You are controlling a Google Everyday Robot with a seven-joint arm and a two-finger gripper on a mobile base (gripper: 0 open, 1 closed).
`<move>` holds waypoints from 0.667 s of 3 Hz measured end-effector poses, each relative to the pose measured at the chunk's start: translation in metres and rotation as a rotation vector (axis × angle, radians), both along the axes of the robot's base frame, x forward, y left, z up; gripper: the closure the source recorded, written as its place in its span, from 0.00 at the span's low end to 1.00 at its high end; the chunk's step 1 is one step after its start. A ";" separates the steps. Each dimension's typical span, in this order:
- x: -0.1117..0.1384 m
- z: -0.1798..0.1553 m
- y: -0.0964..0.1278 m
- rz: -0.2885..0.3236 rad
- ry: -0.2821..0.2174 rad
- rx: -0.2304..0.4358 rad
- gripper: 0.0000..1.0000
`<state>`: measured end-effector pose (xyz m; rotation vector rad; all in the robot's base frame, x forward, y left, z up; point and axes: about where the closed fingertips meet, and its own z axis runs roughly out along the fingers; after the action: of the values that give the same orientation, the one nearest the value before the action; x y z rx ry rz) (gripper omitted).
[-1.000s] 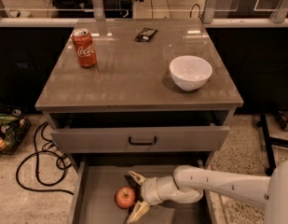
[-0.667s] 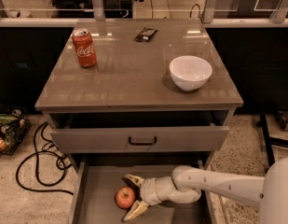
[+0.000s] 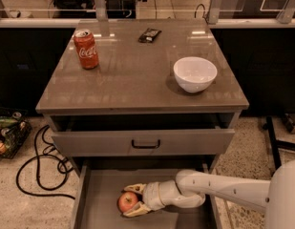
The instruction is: Pick apple from middle drawer and place on counter
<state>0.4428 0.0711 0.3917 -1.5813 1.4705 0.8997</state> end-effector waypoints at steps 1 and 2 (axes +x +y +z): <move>-0.001 0.000 0.002 0.003 0.001 0.001 0.74; -0.002 0.000 0.004 0.007 0.003 0.004 1.00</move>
Offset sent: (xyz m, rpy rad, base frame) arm -0.0008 0.0014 -0.0001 0.0013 0.0012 0.0025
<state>0.4406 0.0750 0.3915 -1.5838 1.4656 0.9088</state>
